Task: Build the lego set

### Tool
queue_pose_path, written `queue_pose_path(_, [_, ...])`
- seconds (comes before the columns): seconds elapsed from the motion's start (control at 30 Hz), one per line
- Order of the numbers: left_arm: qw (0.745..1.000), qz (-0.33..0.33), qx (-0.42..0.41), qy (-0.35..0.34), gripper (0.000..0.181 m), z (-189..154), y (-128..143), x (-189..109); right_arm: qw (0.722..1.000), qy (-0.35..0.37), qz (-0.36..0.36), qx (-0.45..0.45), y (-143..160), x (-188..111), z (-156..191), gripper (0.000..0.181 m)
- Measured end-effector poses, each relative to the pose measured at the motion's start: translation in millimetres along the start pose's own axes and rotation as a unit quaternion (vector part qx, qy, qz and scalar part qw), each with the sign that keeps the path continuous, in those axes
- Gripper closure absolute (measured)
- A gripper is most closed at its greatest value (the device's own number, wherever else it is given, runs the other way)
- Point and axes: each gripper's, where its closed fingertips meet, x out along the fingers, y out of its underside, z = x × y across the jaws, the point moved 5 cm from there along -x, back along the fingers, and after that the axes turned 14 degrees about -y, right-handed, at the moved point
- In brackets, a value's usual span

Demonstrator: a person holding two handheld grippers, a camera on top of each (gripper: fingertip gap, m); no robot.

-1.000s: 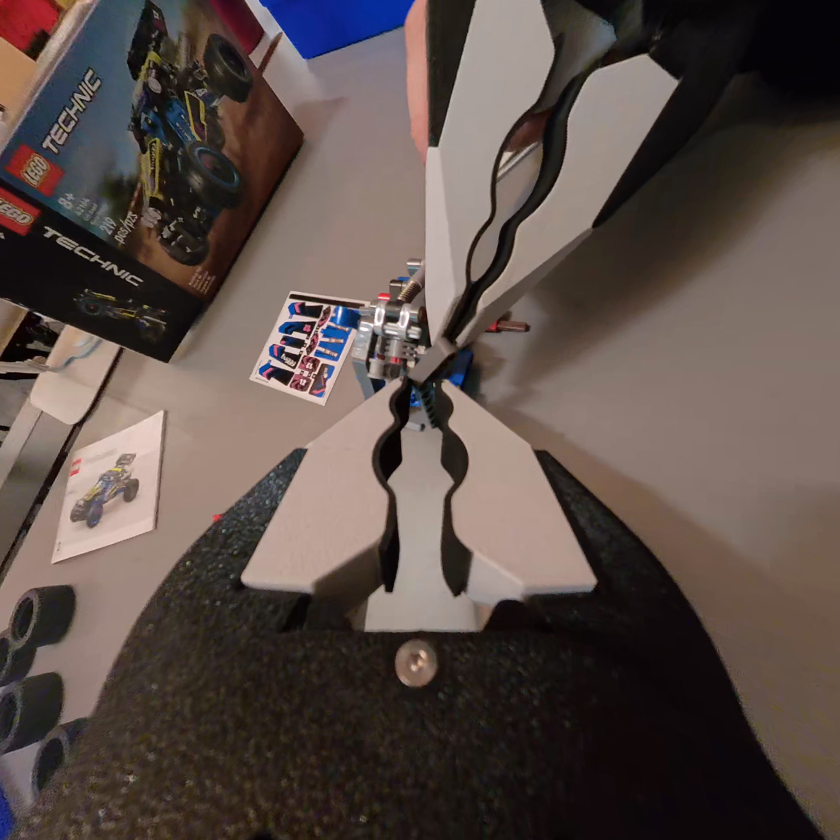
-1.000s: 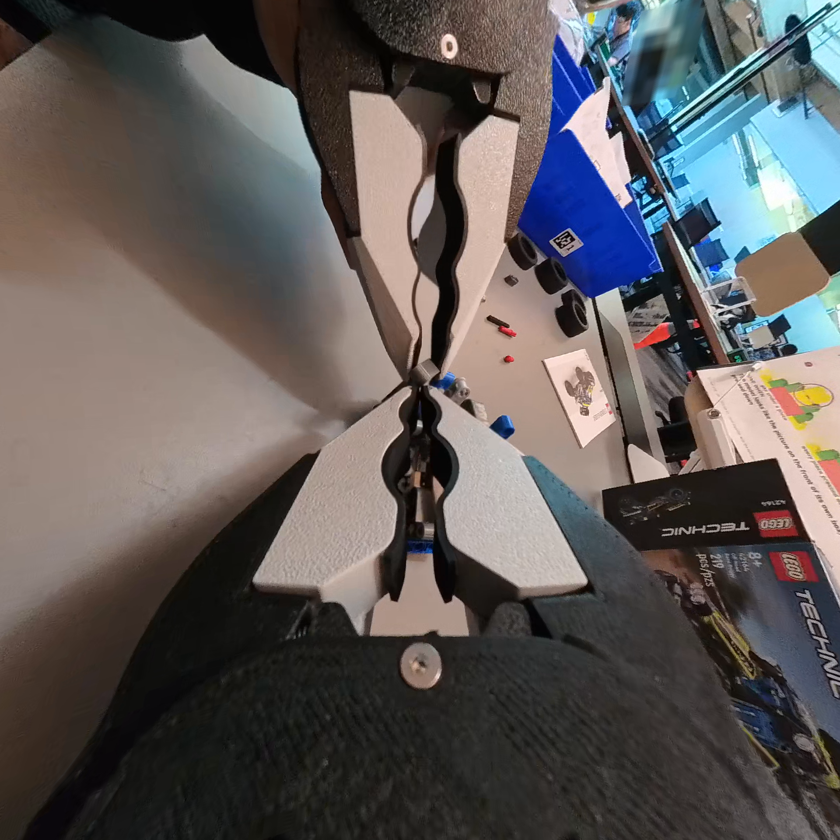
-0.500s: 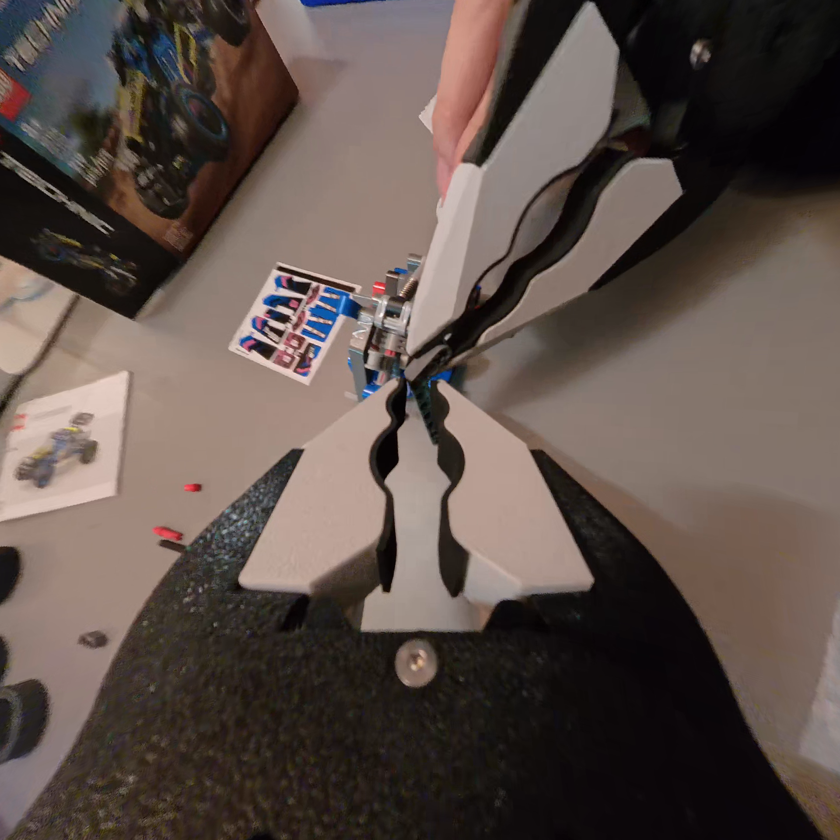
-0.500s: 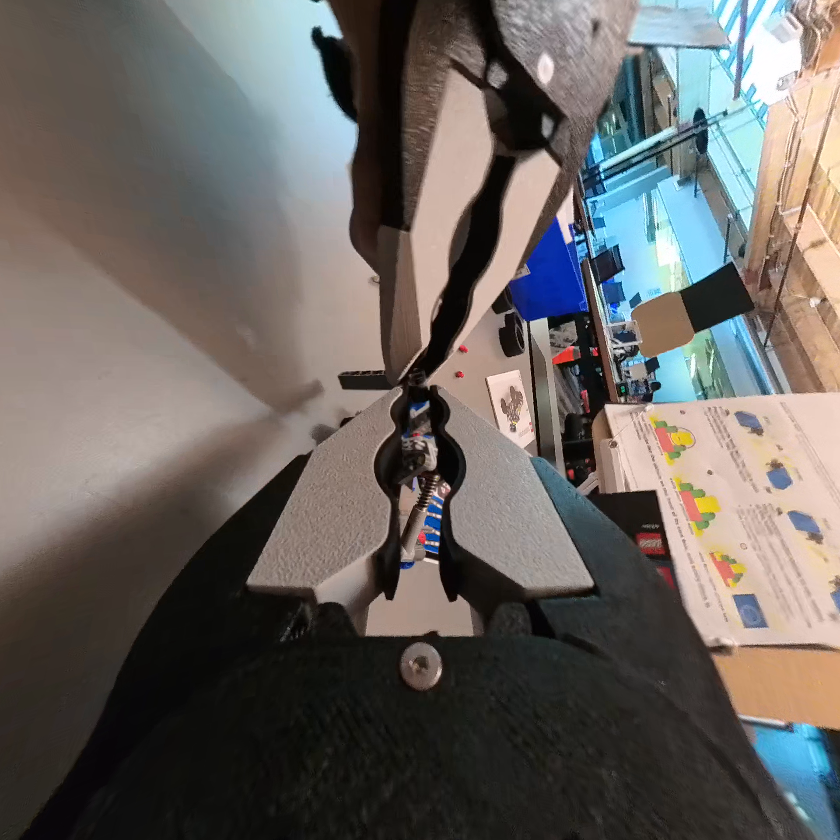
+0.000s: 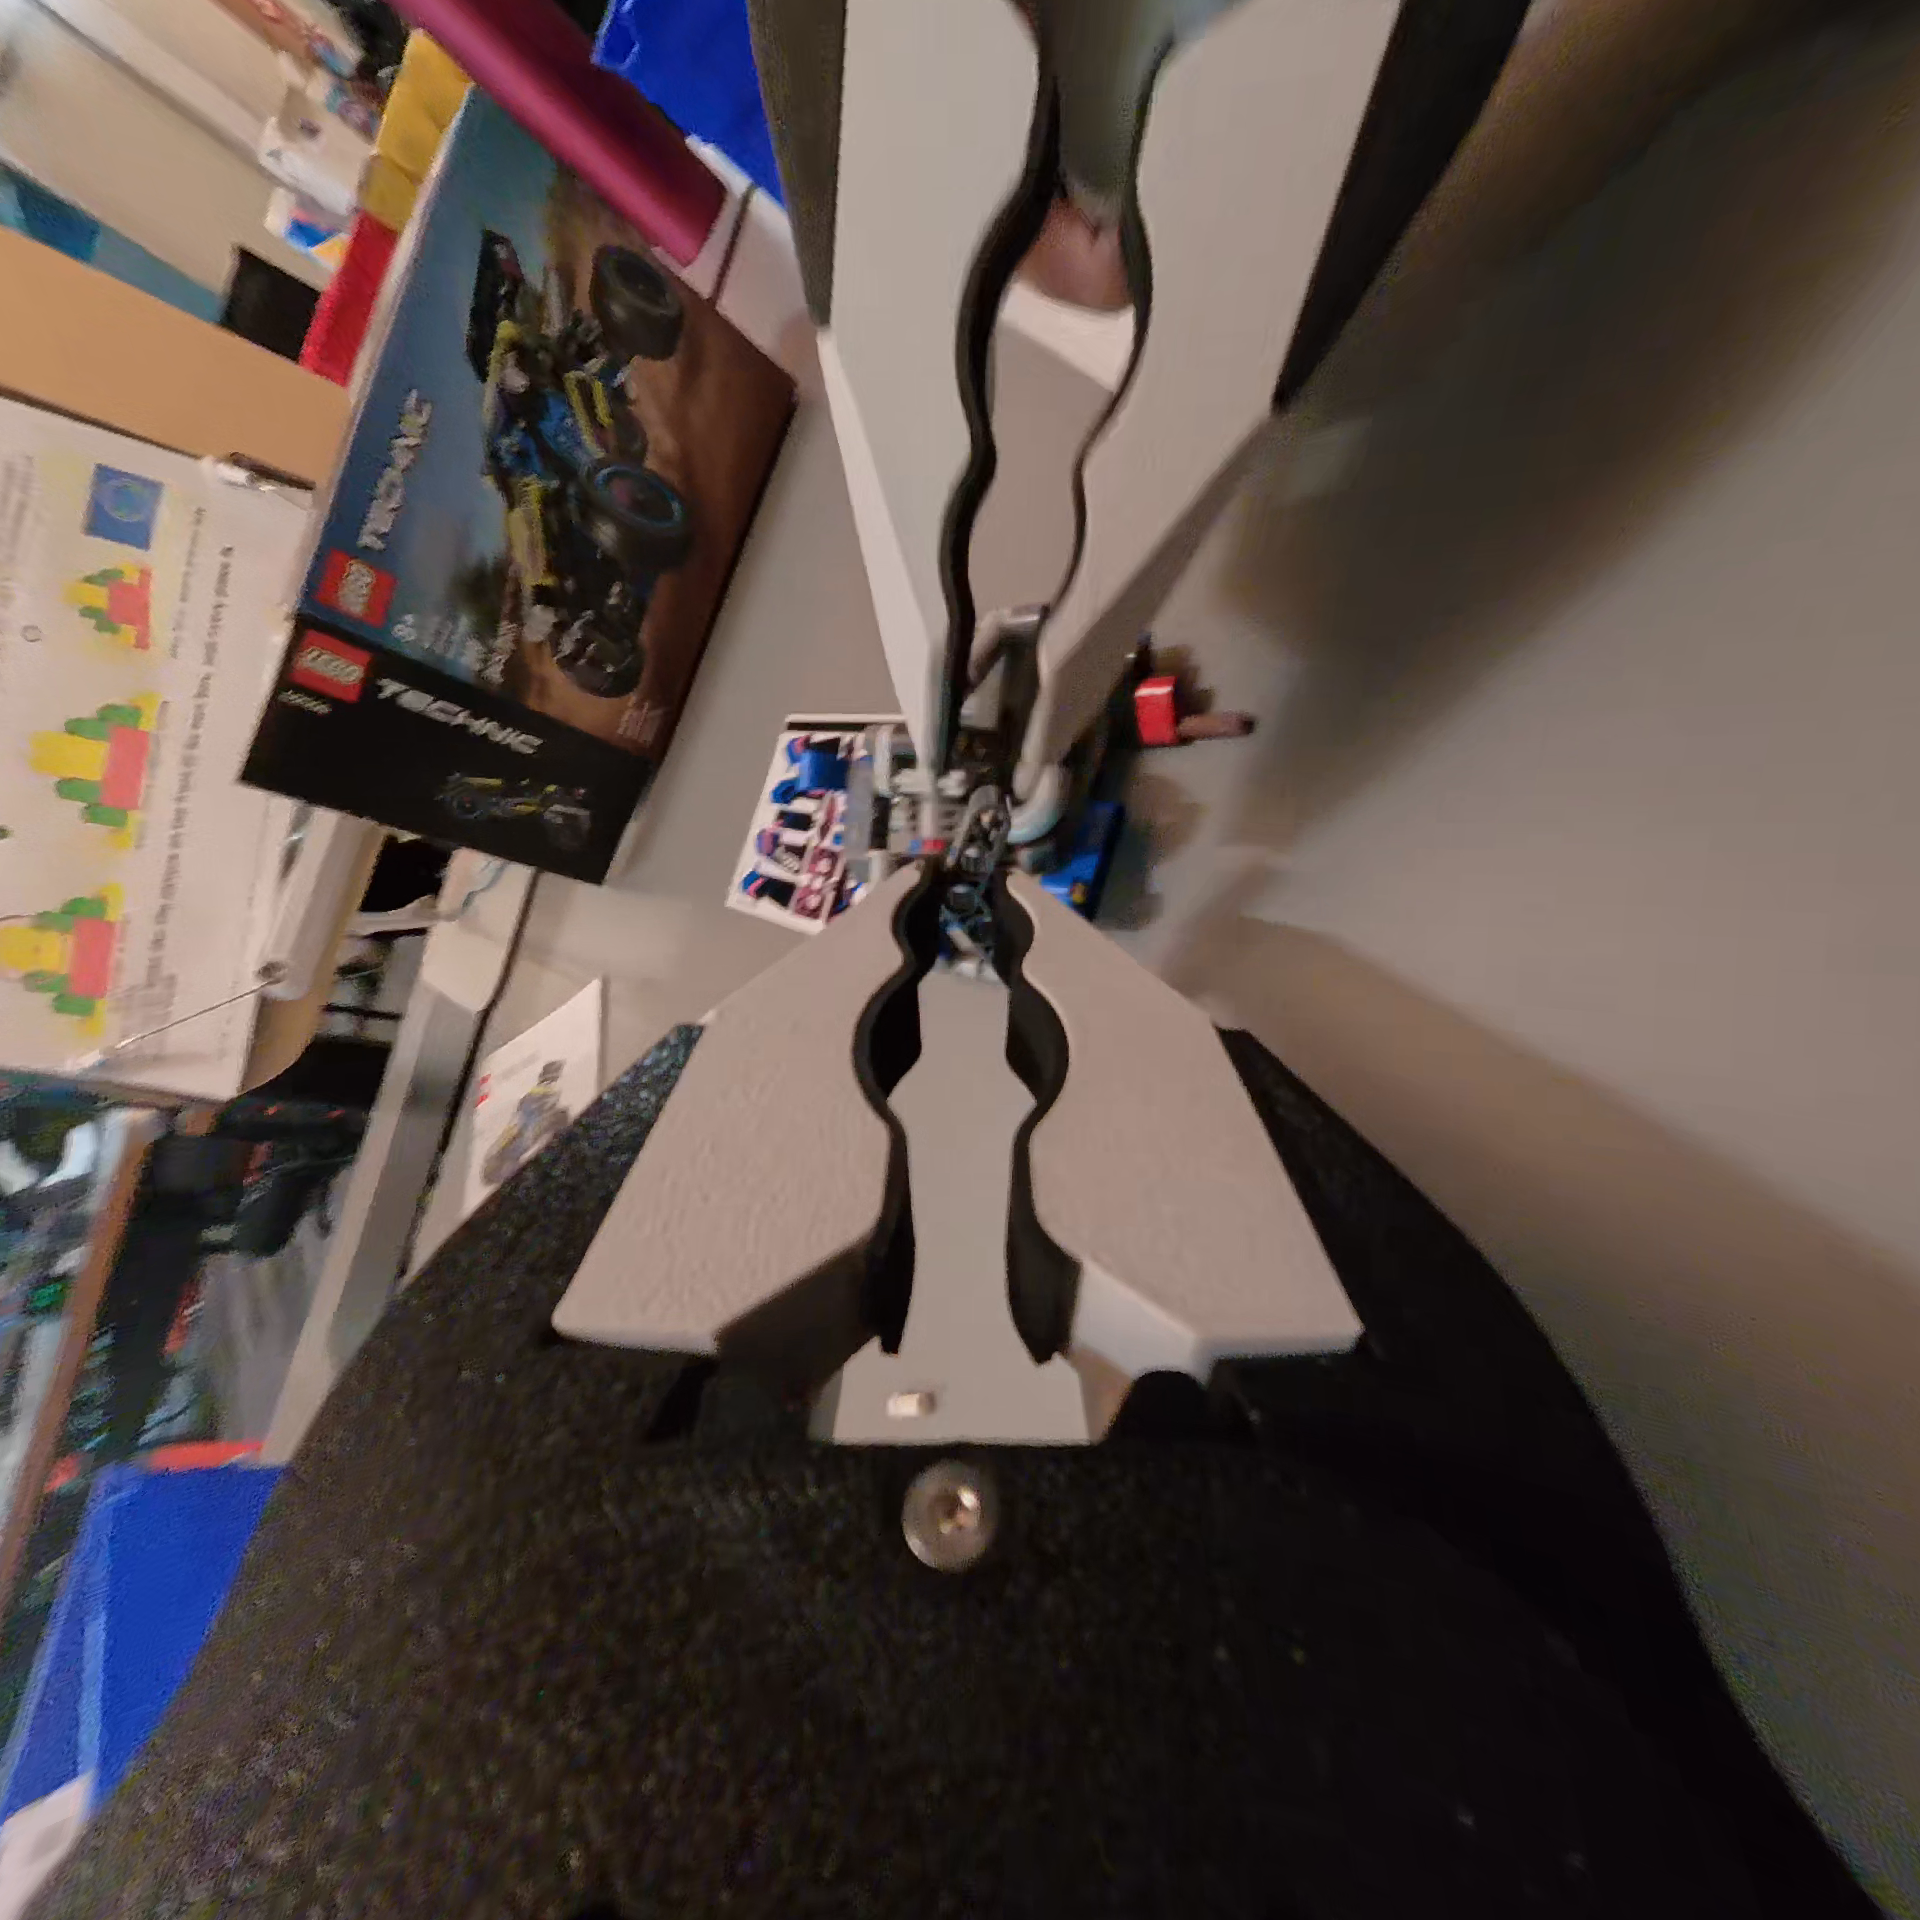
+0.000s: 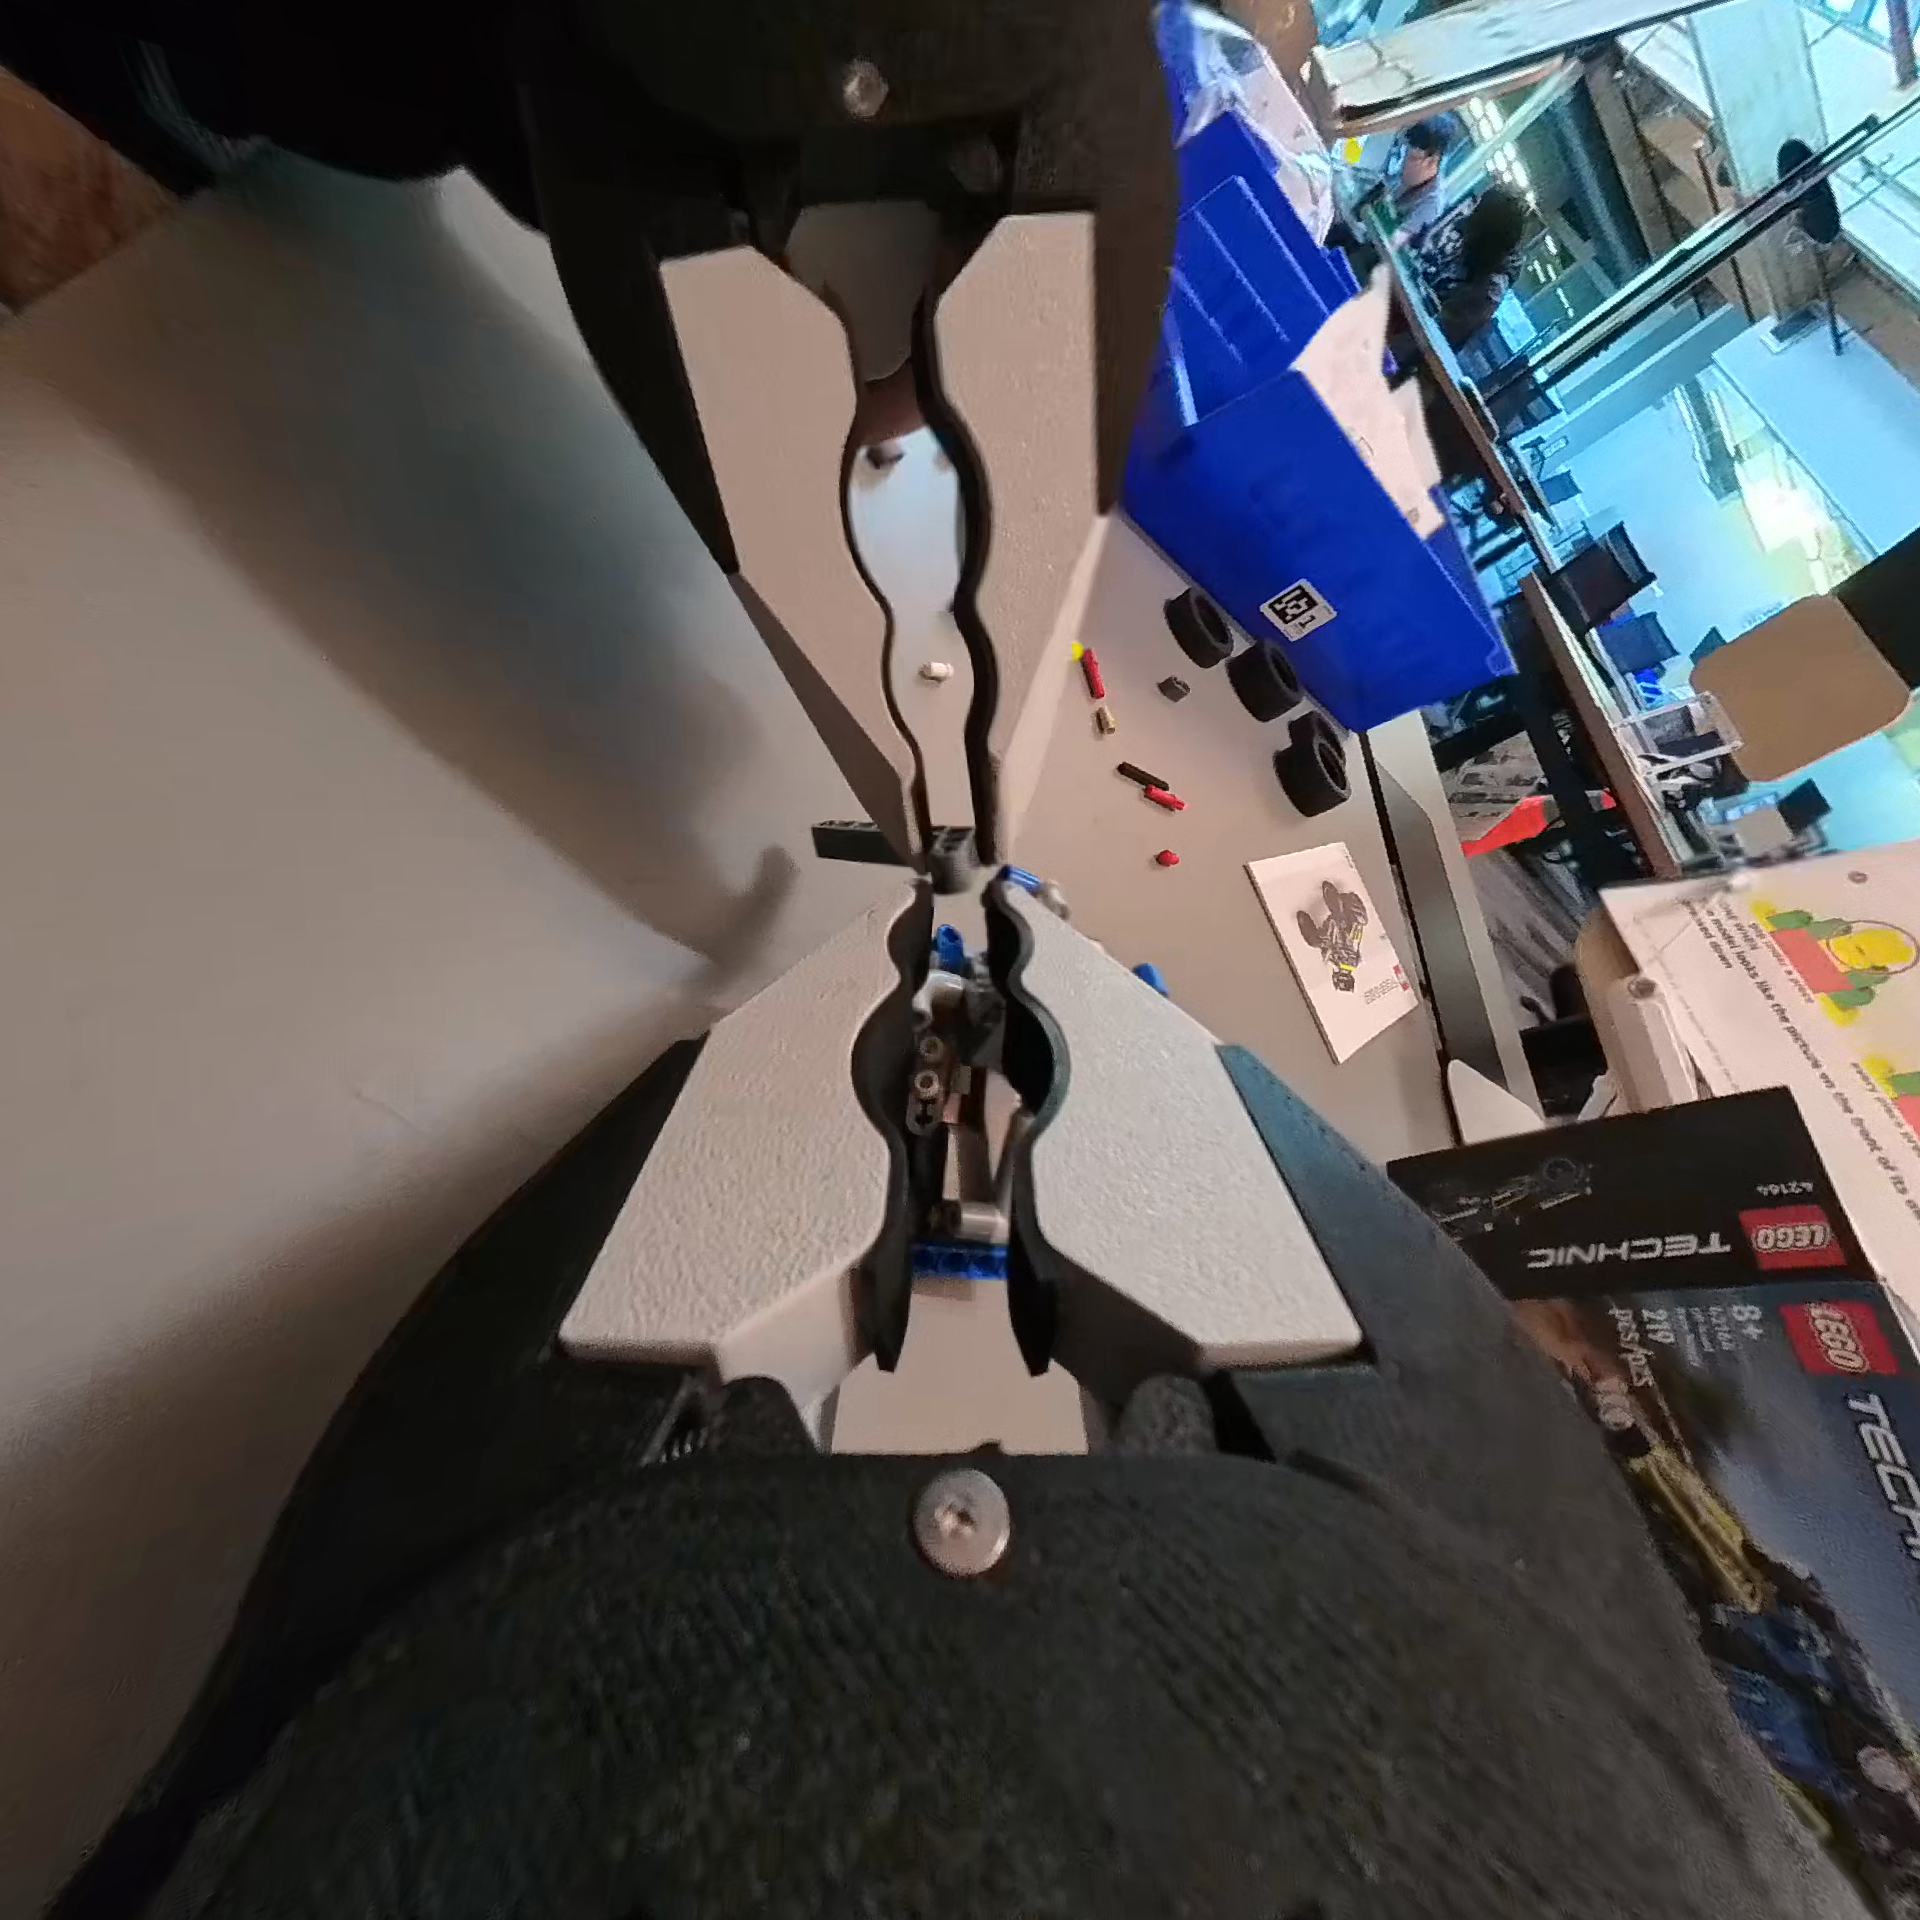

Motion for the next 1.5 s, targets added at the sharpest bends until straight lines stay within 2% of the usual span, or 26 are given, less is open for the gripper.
queue_pose_path(0.07, [0.999, 0.015, 0.022, -0.040, 0.175, 5, 6, 2, 0.998, 0.025, -0.034, 0.045, 1, -13, -11, 0.171])
queue_pose_path(0.13, [0.996, 0.018, 0.047, -0.079, 0.175, 5, 8, 5, 0.986, 0.051, -0.073, 0.139, 9, -26, -27, 0.151])
queue_pose_path(0.2, [0.991, 0.020, 0.081, -0.107, 0.175, 1, 8, 8, 0.970, 0.034, -0.106, 0.217, 16, -27, -33, 0.130])
queue_pose_path(0.27, [0.986, 0.023, 0.111, -0.126, 0.175, -6, 6, 11, 0.961, 0.008, -0.103, 0.258, 24, -21, -31, 0.122])
queue_pose_path(0.4, [0.981, 0.041, 0.132, -0.140, 0.175, -19, 0, 12, 0.959, -0.035, -0.073, 0.273, 31, -7, -22, 0.122])
queue_pose_path(0.67, [0.977, 0.079, 0.095, -0.177, 0.175, -18, -4, 15, 0.961, -0.038, -0.080, 0.261, 28, -3, -22, 0.136])
queue_pose_path(0.8, [0.973, 0.094, 0.102, -0.187, 0.175, -20, -5, 17, 0.963, -0.038, -0.072, 0.257, 28, 0, -20, 0.142])
queue_pose_path(1.1, [0.968, 0.103, 0.093, -0.207, 0.175, -15, -4, 17, 0.958, -0.015, -0.073, 0.277, 32, -2, -25, 0.139])
queue_pose_path(1.5, [0.968, 0.107, 0.083, -0.212, 0.175, -10, -4, 20, 0.947, -0.024, -0.093, 0.307, 33, 4, -30, 0.141])
